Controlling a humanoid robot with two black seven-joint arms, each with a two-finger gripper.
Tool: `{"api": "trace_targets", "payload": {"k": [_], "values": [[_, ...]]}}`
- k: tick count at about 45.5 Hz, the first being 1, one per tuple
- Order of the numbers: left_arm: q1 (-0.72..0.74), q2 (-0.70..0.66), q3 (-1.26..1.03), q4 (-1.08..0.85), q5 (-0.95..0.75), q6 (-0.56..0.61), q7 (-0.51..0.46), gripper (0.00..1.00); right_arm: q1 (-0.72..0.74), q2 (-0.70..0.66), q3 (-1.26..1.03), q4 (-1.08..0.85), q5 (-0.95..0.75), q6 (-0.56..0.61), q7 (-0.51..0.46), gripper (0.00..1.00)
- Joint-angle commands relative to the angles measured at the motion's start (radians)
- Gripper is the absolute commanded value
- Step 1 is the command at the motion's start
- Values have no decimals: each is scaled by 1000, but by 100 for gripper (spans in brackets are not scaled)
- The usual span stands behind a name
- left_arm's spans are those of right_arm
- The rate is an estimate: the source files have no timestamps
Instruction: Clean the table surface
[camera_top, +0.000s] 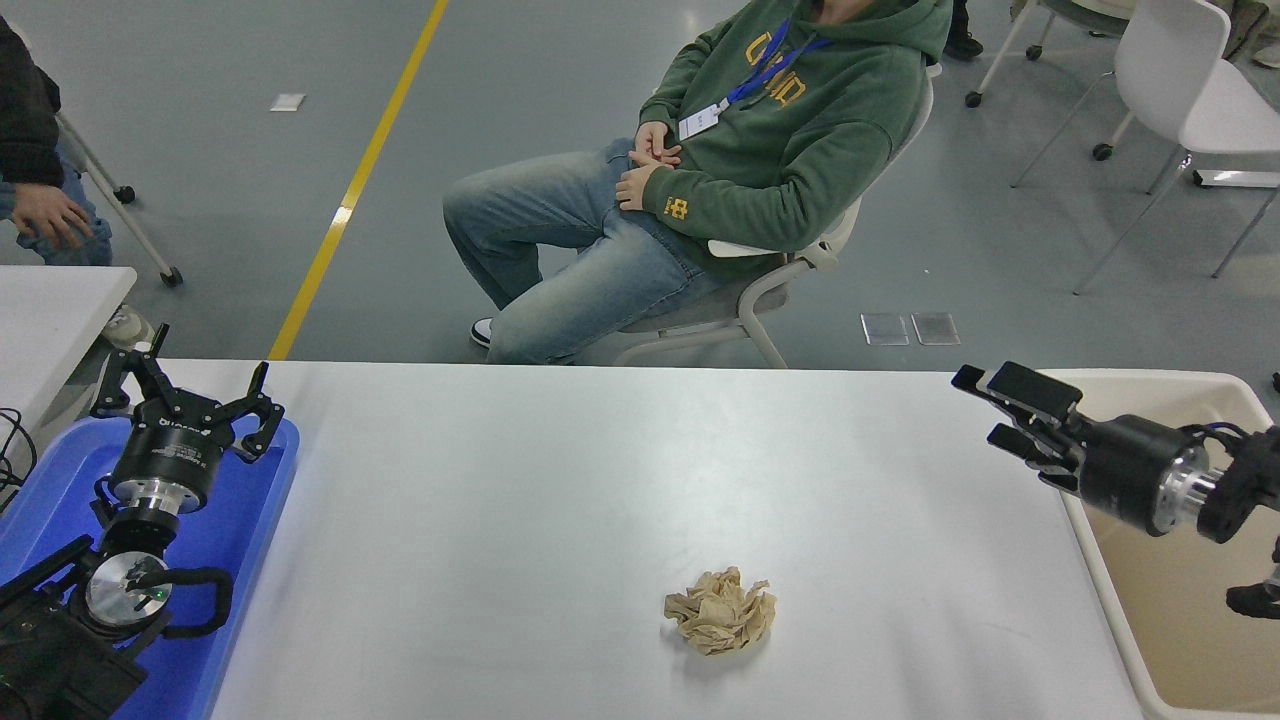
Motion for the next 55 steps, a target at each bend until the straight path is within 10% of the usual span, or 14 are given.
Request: {"api": "trace_targets", "payload": {"k": [1,55], "values": [[0,0,0,0,0,0,0,100,81,-4,-139,59,-156,14,0,100],[0,0,0,0,1,0,0,100,446,548,-678,-196,-342,-44,-141,99]]}}
